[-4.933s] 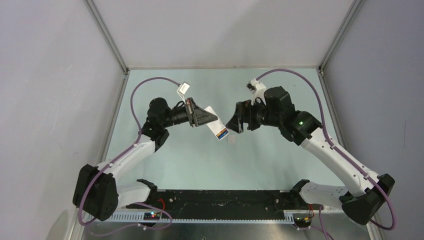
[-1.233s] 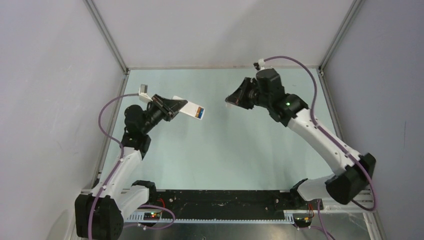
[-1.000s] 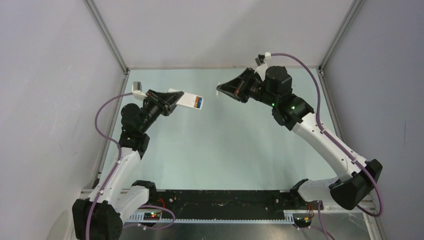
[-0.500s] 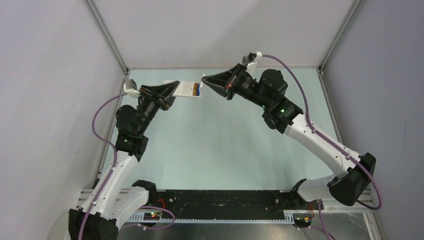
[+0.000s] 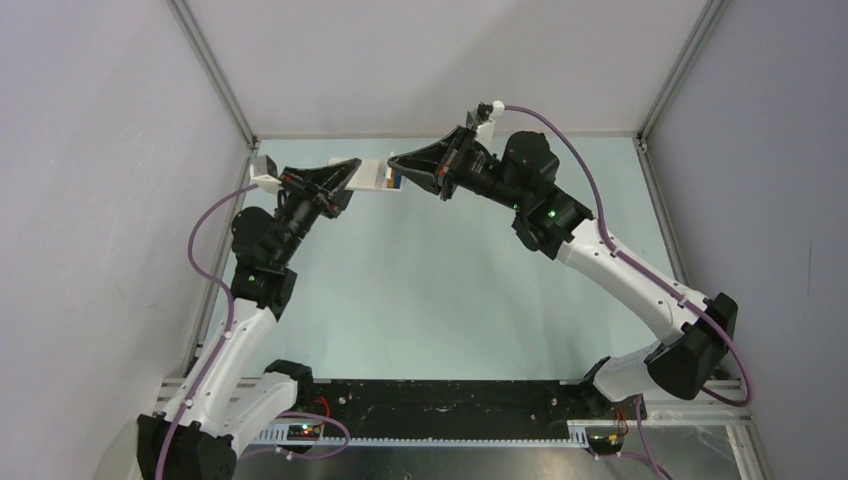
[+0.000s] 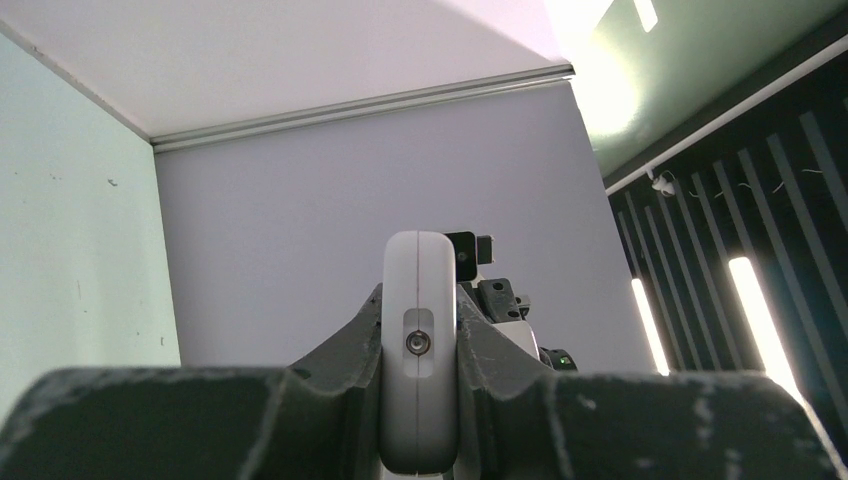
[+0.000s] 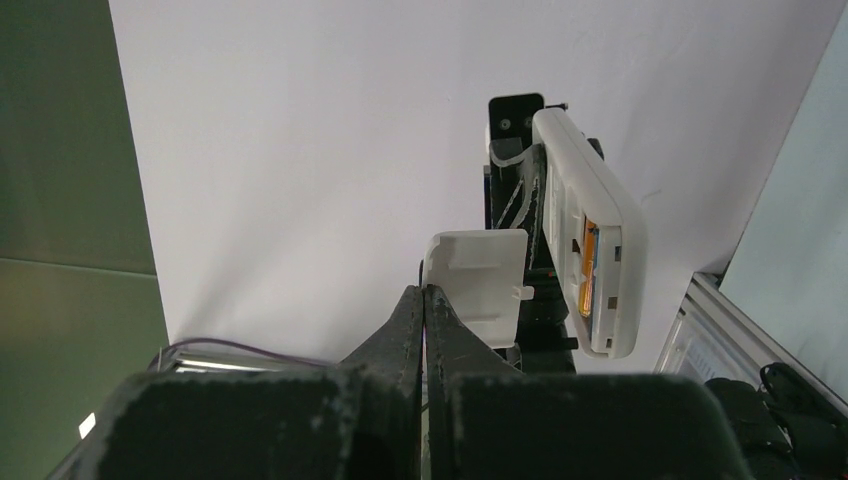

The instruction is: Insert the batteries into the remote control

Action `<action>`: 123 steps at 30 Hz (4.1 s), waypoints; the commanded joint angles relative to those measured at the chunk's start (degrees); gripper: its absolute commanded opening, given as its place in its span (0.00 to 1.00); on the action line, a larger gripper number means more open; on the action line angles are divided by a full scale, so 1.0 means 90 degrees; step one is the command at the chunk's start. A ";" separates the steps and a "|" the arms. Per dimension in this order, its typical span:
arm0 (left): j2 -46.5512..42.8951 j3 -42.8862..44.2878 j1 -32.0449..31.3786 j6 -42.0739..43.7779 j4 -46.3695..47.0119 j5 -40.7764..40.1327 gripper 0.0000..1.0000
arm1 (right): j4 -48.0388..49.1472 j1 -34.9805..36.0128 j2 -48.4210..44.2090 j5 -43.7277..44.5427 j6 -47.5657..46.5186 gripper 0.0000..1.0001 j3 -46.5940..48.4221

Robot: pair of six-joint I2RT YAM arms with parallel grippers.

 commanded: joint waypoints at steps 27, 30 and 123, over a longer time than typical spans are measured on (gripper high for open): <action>-0.0137 0.0087 -0.0039 -0.0393 0.0294 0.0419 0.00 | -0.0276 0.0158 0.0061 0.0198 -0.0656 0.00 0.0335; -0.0154 0.0058 -0.0031 -0.0384 0.0290 0.0439 0.00 | -0.0317 0.0161 0.0013 0.0261 -0.0718 0.00 0.0328; -0.0358 -0.0308 0.0018 -0.1165 -0.0183 0.0416 0.00 | -0.1407 0.0056 -0.0562 0.1044 -0.0910 0.44 -0.0743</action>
